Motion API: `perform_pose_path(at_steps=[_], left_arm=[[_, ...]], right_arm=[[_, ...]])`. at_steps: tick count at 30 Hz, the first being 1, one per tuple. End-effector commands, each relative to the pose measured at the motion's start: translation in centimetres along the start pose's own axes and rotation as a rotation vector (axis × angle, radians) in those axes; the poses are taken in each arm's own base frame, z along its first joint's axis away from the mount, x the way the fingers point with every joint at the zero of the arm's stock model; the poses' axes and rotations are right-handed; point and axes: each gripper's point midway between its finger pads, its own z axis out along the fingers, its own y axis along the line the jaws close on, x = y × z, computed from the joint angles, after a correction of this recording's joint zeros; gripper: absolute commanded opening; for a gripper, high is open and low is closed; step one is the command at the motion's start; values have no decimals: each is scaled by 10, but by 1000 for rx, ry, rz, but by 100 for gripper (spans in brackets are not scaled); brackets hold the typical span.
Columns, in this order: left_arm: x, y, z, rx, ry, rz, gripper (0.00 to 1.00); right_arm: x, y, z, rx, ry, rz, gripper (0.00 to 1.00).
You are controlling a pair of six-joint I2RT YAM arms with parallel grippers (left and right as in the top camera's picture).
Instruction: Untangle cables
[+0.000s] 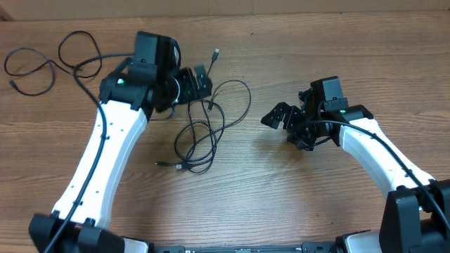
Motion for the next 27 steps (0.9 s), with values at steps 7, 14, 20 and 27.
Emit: perform_pose_path(at_steps=[7, 14, 20, 27], left_arm=[[50, 65, 41, -273, 308, 180, 66], [50, 125, 56, -586, 368, 220, 69], [71, 141, 78, -591, 420, 212, 67], [111, 152, 116, -486, 461, 178, 66]], right_arm=[[-10, -4, -3, 39, -49, -19, 100], [-12, -5, -3, 48, -56, -19, 100], [-11, -13, -4, 84, -61, -14, 100], [-13, -14, -4, 91, -72, -15, 100]])
